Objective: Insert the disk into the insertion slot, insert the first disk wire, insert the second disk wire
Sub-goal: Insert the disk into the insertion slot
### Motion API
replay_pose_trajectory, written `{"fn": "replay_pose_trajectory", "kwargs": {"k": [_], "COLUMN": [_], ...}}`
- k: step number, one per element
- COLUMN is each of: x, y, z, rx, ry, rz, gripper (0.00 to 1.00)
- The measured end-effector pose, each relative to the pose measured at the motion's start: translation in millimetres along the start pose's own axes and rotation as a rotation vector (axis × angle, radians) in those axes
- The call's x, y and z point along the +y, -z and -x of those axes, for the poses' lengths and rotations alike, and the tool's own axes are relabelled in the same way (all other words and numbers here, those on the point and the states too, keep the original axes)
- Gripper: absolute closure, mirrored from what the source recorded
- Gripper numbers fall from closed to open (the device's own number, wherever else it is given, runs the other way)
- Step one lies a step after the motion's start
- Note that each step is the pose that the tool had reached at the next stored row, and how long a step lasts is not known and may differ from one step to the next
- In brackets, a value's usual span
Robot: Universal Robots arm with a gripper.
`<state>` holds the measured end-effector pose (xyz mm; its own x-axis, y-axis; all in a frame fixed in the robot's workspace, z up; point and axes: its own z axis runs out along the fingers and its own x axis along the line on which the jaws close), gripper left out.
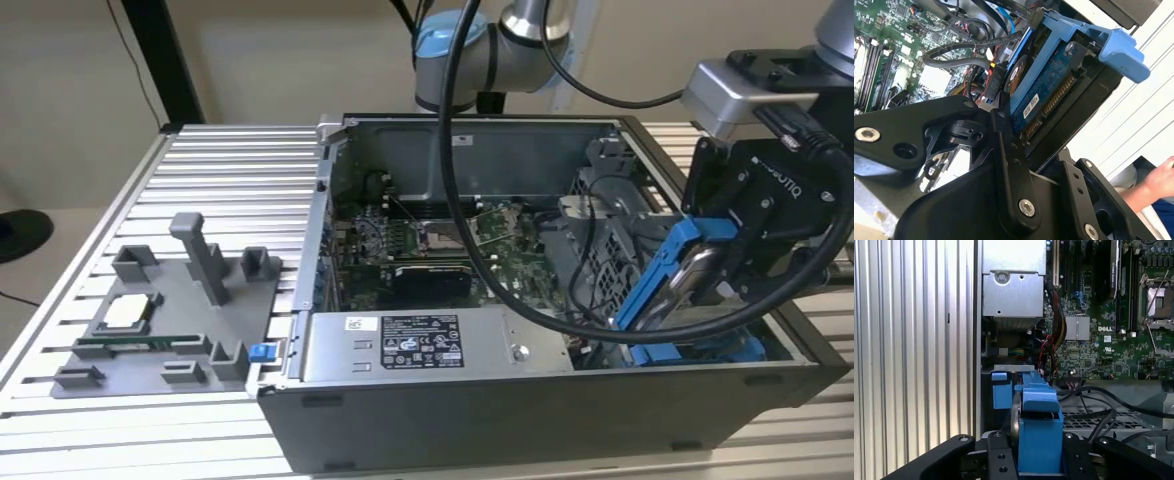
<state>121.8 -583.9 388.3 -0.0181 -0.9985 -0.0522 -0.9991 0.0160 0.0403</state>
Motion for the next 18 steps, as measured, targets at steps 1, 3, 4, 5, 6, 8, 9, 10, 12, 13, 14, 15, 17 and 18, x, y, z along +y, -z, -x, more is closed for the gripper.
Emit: {"fn": "replay_pose_trajectory", "kwargs": {"k": [1,3,4,5,6,8,9,10,12,13,14,15,17,18], "x": [0.0,-0.1,-0.1,-0.1,-0.1,0.0,0.0,0.0,0.0,0.0,0.0,0.0,0.0,0.0], "y": [0.0,-0.3,-0.3,-0.2,-0.1,-0.1,-0.1,-0.1,-0.1,-0.1,-0.1,-0.2,-0.3,-0.3], "z": [0.0,0.0,0.0,0.0,0.0,0.0,0.0,0.0,0.0,0.0,0.0,0.0,0.0,0.0], "rx": [0.0,-0.0006,-0.0004,-0.0003,-0.0001,0.0001,0.0001,0.0001,0.0001,0.0001,0.0001,0.0001,0.0,0.0], "ry": [0.0,0.0,0.0,0.0,0.0,0.0,0.0,0.0,0.0,0.0,0.0,0.0,0.0,0.0], "rz": [0.0,0.0,-0.0001,0.0,0.0,0.0,0.0,0.0,0.0,0.0,0.0,0.0,0.0,0.0], "gripper": [1.0,0.0,0.0,0.0,0.0,0.0,0.0,0.0,0.0,0.0,0.0,0.0,0.0,0.0]}}
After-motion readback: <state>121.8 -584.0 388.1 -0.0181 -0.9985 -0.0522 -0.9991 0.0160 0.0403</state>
